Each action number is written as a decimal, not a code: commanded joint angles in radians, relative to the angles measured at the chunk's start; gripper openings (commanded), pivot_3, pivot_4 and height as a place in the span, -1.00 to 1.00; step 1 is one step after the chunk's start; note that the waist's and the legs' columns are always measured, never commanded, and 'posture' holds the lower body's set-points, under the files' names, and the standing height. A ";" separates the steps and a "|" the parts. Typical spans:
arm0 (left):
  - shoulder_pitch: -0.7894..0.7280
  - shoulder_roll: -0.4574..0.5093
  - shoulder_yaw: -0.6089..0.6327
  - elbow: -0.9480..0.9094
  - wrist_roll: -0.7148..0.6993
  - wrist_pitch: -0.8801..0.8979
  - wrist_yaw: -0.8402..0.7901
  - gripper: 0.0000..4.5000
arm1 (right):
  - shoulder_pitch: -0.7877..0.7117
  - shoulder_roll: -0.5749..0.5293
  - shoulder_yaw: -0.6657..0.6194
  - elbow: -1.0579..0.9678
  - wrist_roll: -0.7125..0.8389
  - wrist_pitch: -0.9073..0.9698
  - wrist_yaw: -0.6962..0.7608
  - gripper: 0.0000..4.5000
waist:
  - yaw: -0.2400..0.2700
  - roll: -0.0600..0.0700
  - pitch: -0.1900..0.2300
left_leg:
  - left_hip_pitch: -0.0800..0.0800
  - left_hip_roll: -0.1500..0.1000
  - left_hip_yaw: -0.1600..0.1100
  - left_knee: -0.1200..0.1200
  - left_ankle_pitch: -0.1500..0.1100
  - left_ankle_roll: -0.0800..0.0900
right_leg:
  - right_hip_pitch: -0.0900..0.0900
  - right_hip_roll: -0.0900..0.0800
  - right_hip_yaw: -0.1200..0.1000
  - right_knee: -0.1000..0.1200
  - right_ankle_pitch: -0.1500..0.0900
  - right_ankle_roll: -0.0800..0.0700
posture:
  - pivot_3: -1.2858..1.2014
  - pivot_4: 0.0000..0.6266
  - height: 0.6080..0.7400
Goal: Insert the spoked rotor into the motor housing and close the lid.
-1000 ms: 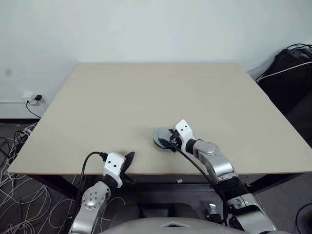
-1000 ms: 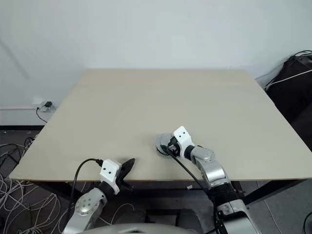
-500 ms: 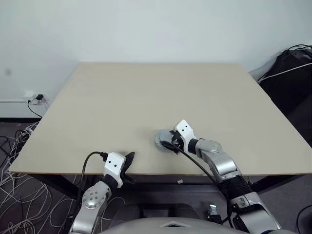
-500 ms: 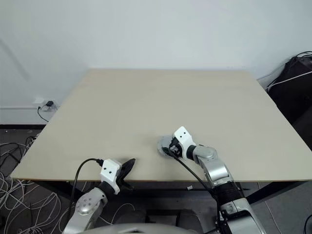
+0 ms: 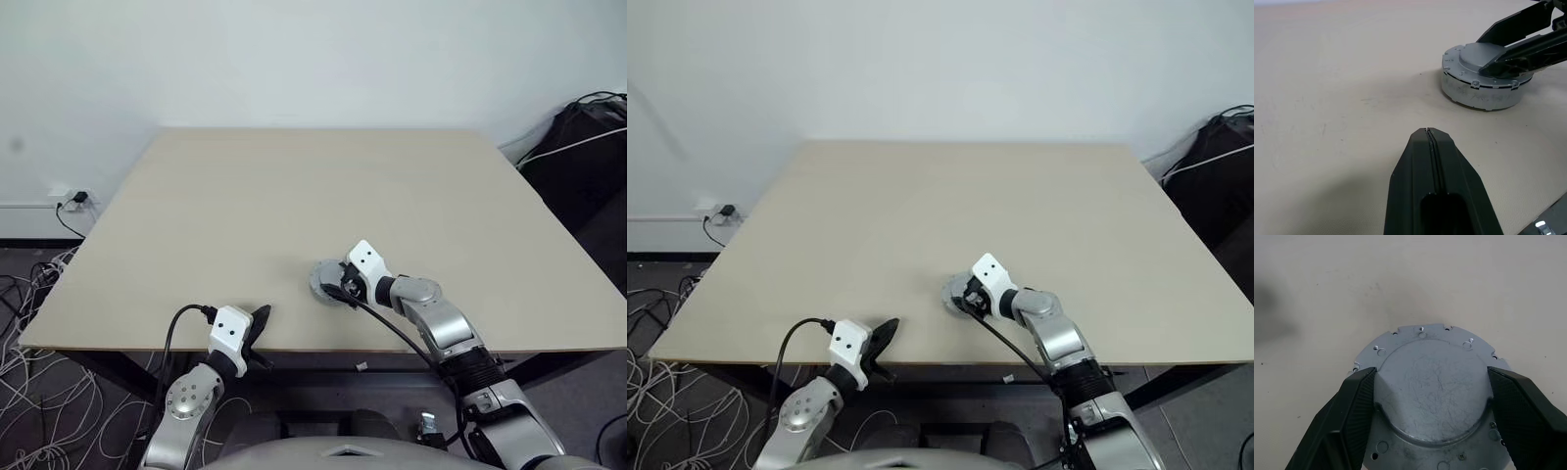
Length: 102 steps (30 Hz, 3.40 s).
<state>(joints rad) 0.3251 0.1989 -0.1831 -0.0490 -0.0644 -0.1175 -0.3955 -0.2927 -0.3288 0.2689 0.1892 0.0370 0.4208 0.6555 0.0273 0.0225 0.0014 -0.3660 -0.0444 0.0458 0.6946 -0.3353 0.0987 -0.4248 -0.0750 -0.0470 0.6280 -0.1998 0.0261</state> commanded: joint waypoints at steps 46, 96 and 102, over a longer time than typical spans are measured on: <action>-0.717 -0.036 0.073 0.315 -0.284 0.801 -0.283 -1.00 | 0.065 0.033 0.029 -0.108 -0.004 0.100 -0.042 0.42 | -0.025 -0.004 -0.008 | 0.006 -0.001 -0.006 0.000 0.006 -0.011 | 0.013 0.013 0.000 -0.001 0.000 0.002 | 0.03 -1.00 1.00; -0.776 -0.131 0.021 0.436 -0.215 0.890 -0.217 -1.00 | 0.107 0.073 -0.052 -0.372 0.061 0.143 -0.115 0.99 | -0.010 -0.005 -0.008 | -0.002 0.001 -0.010 -0.002 0.005 -0.010 | 0.004 0.004 -0.001 0.000 0.000 0.000 | 0.03 -1.00 1.00; -0.779 -0.130 0.021 0.440 -0.213 0.885 -0.219 -1.00 | 0.162 0.014 -0.103 -0.516 0.090 0.194 -0.123 0.99 | -0.001 -0.005 -0.008 | -0.005 -0.001 -0.010 -0.002 0.005 -0.010 | -0.002 0.004 -0.001 0.000 0.000 0.000 | 0.03 -1.00 1.00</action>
<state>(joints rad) -0.4471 0.0721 -0.1487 0.3946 -0.2857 0.7581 -0.6119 -0.1336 -0.3053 0.2010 -0.2696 0.1078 0.6031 0.5388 0.0265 0.0177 -0.0063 -0.3713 -0.0452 0.0356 0.6929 -0.3304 0.0892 -0.4269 -0.0716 -0.0483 0.6278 -0.2000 0.0259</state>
